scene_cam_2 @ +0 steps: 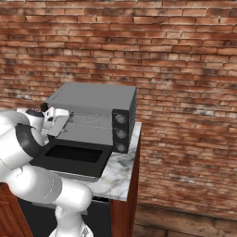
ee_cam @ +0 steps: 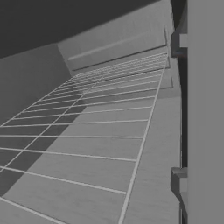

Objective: Pick up the bagel from the plate, place it on the toaster oven rack, close the door, and set the timer.

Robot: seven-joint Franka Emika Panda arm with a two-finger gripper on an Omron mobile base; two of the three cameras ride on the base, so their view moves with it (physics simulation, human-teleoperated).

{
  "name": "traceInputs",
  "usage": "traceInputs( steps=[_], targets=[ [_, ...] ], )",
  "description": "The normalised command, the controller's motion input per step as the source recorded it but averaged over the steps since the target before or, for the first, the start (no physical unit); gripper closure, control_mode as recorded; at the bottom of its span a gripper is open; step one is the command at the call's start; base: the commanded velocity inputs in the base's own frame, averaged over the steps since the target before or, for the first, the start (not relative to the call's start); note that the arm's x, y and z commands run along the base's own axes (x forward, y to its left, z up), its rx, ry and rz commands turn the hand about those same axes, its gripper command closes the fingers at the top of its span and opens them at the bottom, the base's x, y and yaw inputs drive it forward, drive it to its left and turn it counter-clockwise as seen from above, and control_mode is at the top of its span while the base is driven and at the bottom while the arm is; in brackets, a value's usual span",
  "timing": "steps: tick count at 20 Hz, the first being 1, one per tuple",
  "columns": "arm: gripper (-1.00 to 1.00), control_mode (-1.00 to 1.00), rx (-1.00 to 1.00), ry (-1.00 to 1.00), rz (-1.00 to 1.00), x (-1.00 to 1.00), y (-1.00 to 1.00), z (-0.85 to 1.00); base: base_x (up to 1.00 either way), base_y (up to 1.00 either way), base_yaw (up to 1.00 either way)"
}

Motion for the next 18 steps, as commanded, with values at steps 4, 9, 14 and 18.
traceInputs(
  steps=[4, 9, 14, 18],
  targets=[
    [-1.0, -1.0, -0.01, -0.05, 0.06, 0.12, 0.11, -0.25, 0.0, 0.0, 0.0],
    [-1.0, -1.0, -0.02, -0.07, 0.09, 0.01, 0.07, -0.32, 0.0, 0.0, 0.0],
    [-1.0, -1.0, -0.01, -0.08, 0.08, 0.0, 0.01, -0.32, 0.0, 0.0, 0.0],
    [-1.0, -1.0, 0.0, -0.1, 0.05, 0.04, 0.04, -0.18, 0.0, 0.0, 0.0]
  ],
)
